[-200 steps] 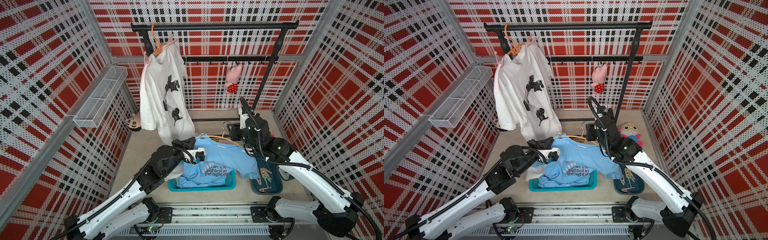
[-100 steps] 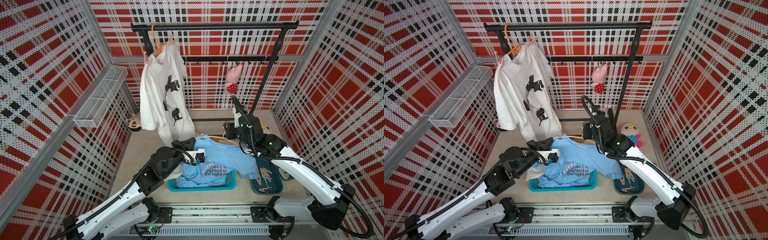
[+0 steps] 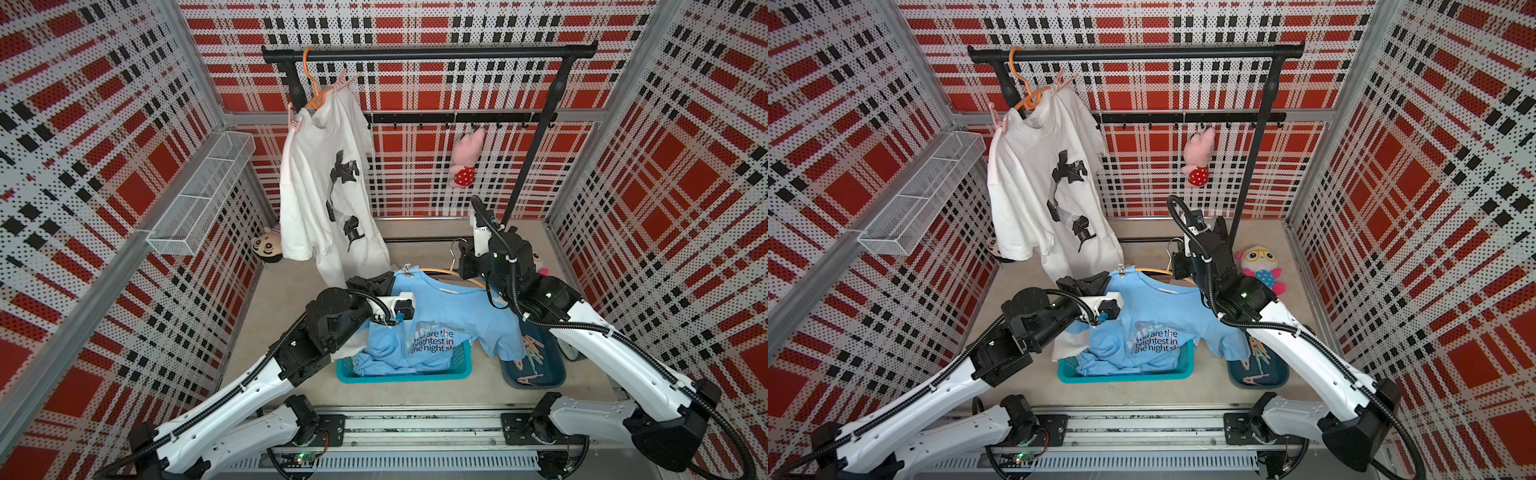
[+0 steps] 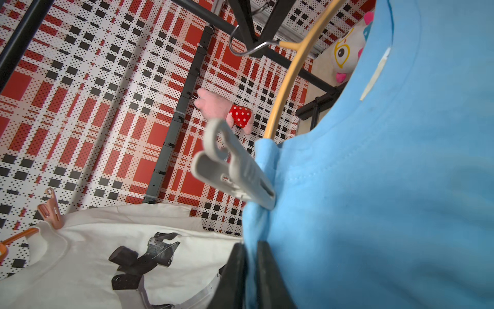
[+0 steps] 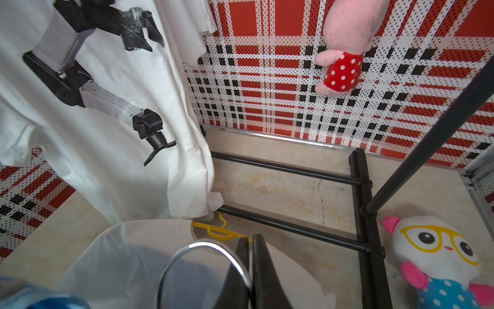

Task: Use clothespins to secure the t-shirt on both sides of the hanger
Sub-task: Hang the hanger on the clothesline.

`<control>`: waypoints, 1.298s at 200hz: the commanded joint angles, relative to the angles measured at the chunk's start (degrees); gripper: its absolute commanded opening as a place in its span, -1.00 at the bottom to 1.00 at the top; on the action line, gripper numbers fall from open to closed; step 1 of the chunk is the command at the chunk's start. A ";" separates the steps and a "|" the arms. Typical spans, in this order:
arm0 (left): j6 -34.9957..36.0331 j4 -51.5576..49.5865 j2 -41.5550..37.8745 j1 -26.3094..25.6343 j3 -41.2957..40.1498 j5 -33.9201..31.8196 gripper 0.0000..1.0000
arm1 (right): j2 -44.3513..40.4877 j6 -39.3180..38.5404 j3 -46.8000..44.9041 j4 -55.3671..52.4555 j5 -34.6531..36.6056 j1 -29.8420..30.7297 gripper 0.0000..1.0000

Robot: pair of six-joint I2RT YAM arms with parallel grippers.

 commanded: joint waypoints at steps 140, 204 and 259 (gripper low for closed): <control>-21.65 -17.29 3.84 26.35 14.89 48.12 0.39 | -12.14 -13.10 -3.82 16.12 -17.36 0.16 -1.00; -15.40 -26.22 6.90 26.91 18.34 50.26 0.34 | -14.63 -13.52 -2.10 15.41 -29.30 0.17 -1.00; -14.08 -28.69 8.11 26.93 19.26 48.46 0.25 | -15.25 -13.76 -1.58 15.94 -32.37 0.16 -1.00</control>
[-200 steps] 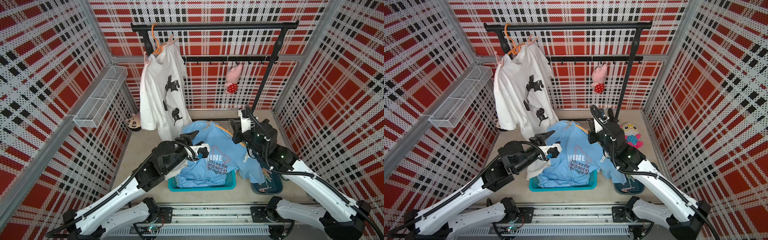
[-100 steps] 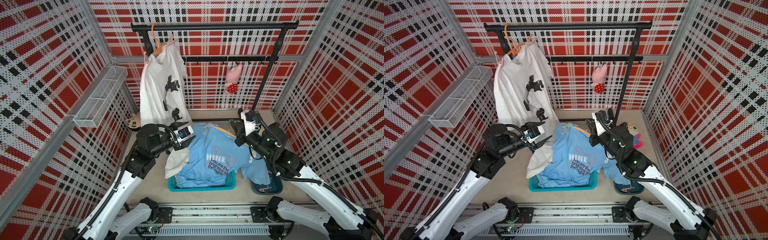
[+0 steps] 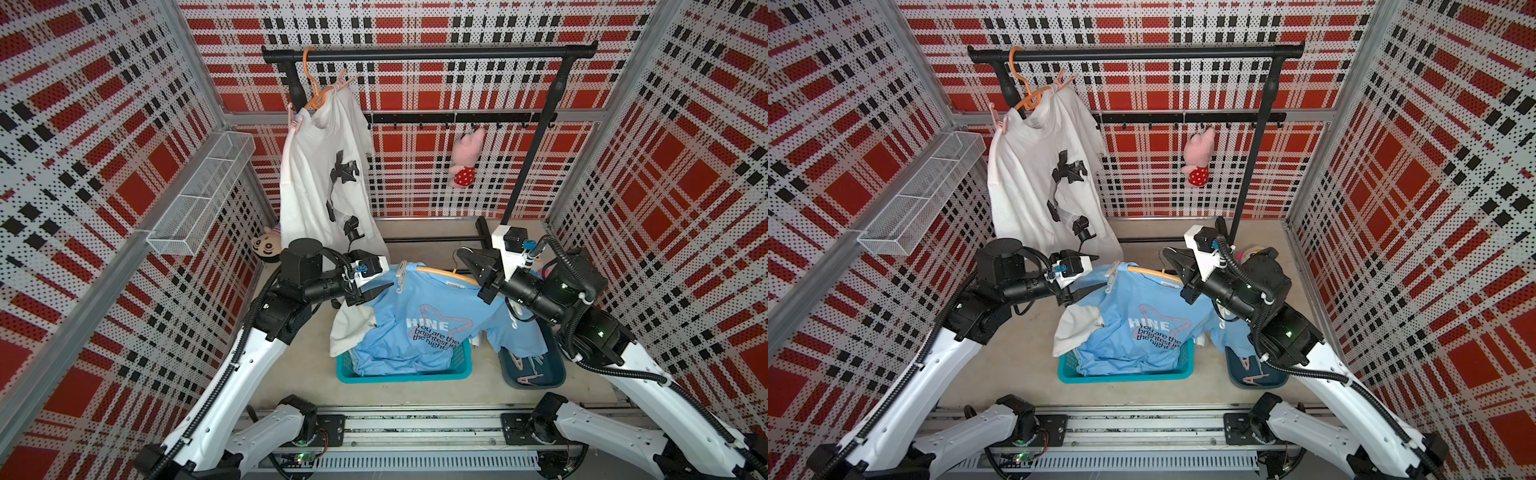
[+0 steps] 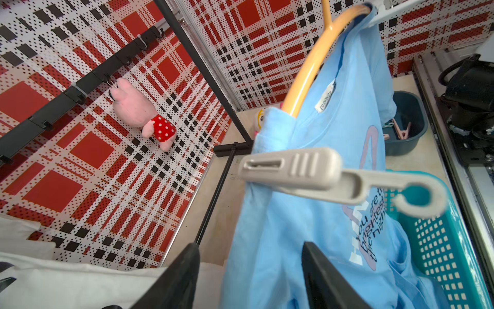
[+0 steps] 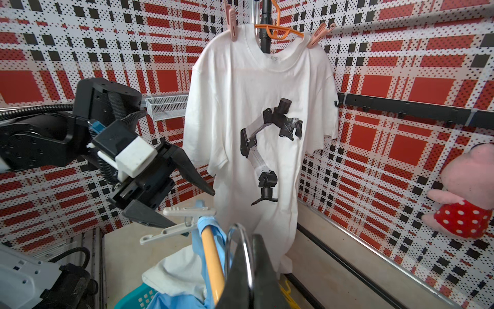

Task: Use clothespins to secure the t-shirt on both sides of the hanger
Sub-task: Hang the hanger on the clothesline.

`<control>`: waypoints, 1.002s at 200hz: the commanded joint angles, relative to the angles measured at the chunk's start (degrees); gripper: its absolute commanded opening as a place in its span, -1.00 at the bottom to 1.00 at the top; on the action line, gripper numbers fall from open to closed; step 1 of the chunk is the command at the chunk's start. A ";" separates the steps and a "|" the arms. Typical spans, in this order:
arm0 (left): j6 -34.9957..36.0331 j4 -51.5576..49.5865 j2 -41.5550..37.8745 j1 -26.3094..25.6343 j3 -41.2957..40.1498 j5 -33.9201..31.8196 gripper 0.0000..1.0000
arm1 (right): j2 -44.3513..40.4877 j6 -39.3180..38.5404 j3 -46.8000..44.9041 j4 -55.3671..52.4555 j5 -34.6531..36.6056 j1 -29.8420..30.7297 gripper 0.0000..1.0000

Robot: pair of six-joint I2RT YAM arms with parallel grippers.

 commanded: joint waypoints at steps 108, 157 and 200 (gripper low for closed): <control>2.35 -6.07 -1.57 -2.85 -0.64 5.66 -0.28 | -2.17 -3.35 1.39 7.44 -2.74 -0.12 -1.00; -0.07 -6.16 -4.12 -6.39 -1.77 3.07 -0.56 | 0.13 -4.73 2.16 7.87 1.05 -0.16 -1.00; -3.08 -4.51 -7.72 -7.85 -3.29 1.67 -0.98 | 0.59 -4.63 1.51 9.14 0.95 -0.12 -1.00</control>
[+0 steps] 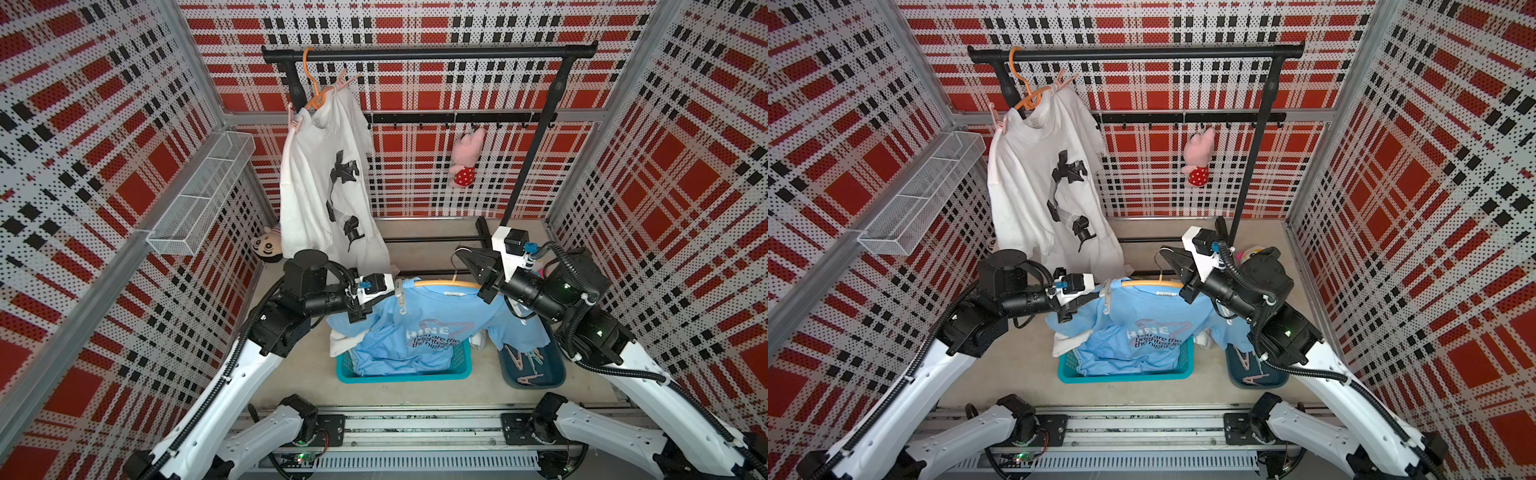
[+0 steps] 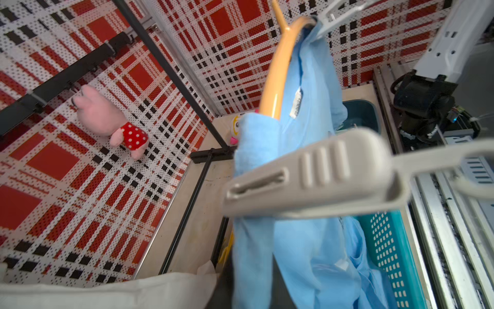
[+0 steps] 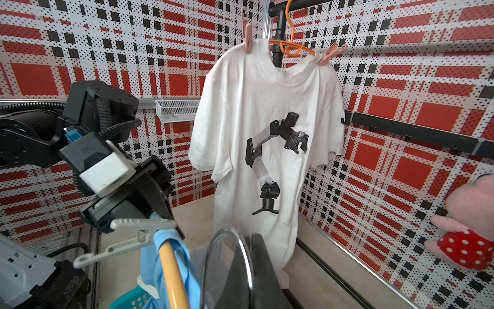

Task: Use clothespins to secure the t-shirt on both sides of the hanger
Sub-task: Hang the hanger on the clothesline.

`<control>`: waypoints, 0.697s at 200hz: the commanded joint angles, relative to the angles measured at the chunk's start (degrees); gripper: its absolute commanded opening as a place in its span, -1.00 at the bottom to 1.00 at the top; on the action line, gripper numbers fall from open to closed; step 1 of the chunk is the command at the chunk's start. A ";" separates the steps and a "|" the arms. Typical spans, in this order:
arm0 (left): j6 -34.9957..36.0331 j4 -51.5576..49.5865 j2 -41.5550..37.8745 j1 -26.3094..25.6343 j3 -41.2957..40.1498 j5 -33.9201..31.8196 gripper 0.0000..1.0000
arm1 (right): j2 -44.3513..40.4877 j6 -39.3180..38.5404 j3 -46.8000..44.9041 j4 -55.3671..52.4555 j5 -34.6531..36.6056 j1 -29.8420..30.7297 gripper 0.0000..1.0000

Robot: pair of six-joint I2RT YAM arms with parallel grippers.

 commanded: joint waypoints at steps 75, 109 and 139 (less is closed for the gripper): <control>-11.51 5.20 -6.72 -1.82 -2.82 -0.99 -1.00 | -1.77 1.18 1.06 6.91 0.22 -0.27 -0.42; -15.94 5.80 -5.81 -1.77 -1.17 -7.02 -1.00 | -1.96 2.07 1.11 5.25 -2.08 -0.26 0.01; -17.08 5.85 -4.89 -1.77 0.44 -10.13 -1.00 | -2.95 2.00 1.33 4.41 -2.27 -0.27 0.04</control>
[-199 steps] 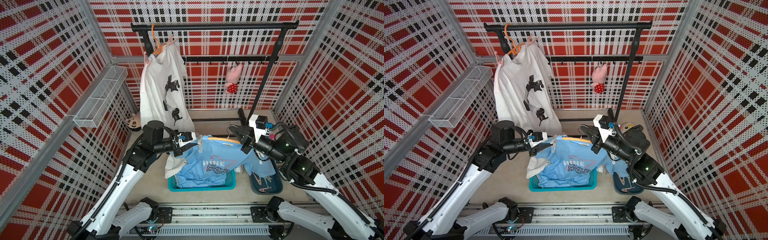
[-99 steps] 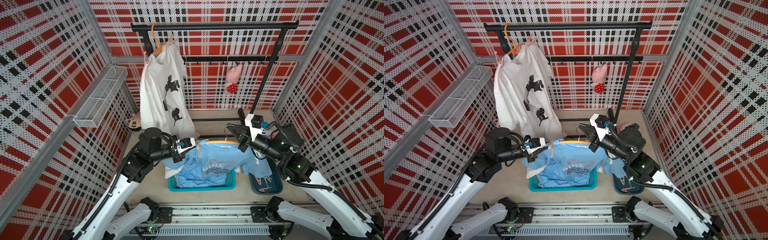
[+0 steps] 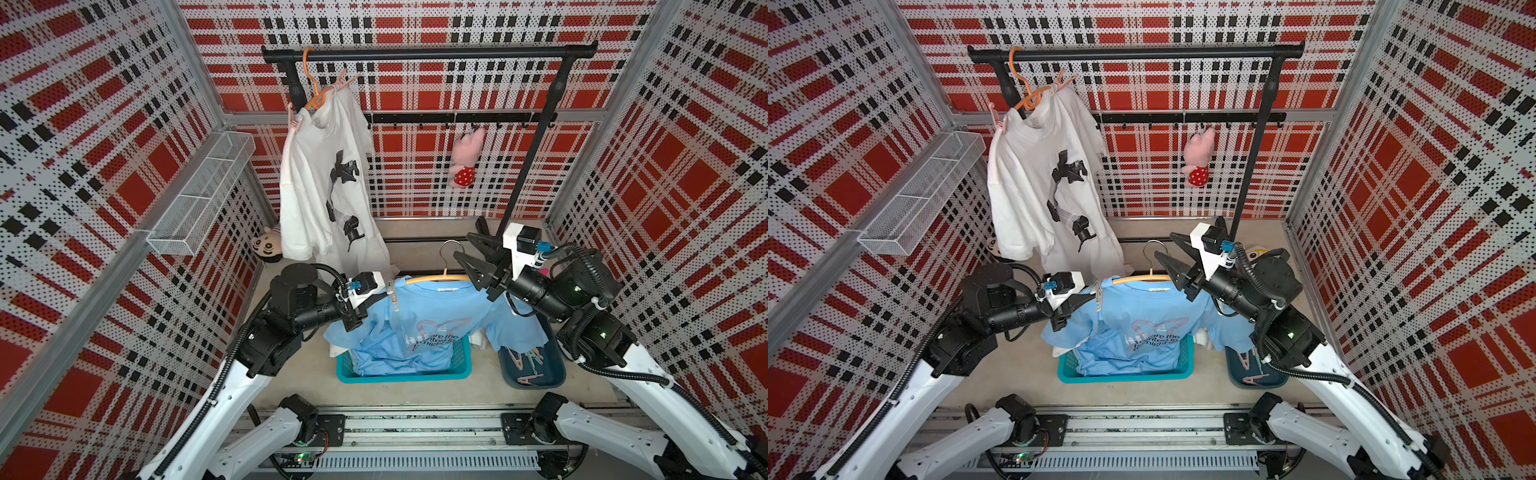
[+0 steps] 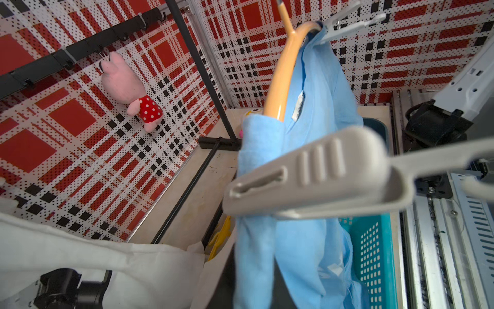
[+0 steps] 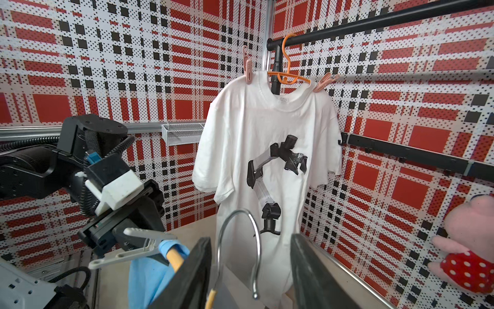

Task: Use clothespins to secure the t-shirt on both sides of the hanger
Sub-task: Hang the hanger on the clothesline.

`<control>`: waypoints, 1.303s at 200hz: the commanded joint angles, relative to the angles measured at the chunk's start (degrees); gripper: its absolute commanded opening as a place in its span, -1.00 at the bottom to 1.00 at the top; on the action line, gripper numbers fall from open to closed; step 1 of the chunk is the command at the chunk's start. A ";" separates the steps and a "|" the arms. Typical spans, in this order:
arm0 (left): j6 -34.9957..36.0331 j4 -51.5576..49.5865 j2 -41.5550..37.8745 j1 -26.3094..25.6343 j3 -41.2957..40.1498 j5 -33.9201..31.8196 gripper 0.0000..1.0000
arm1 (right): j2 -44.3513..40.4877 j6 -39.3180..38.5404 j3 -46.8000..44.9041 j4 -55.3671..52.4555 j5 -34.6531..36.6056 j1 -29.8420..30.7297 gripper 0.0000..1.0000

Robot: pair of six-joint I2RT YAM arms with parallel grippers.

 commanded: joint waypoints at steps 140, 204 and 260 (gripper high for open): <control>-6.77 -1.77 -1.50 -0.30 17.52 3.62 -1.00 | -13.23 3.64 -3.89 16.70 19.95 -0.21 0.09; -12.41 -4.66 2.96 -0.26 28.44 0.76 -1.00 | -18.79 0.14 -8.03 21.54 37.61 -0.16 0.10; -18.46 -10.68 12.04 -1.25 42.21 -6.75 -1.00 | -19.71 -2.25 -8.38 14.31 41.32 -0.23 0.22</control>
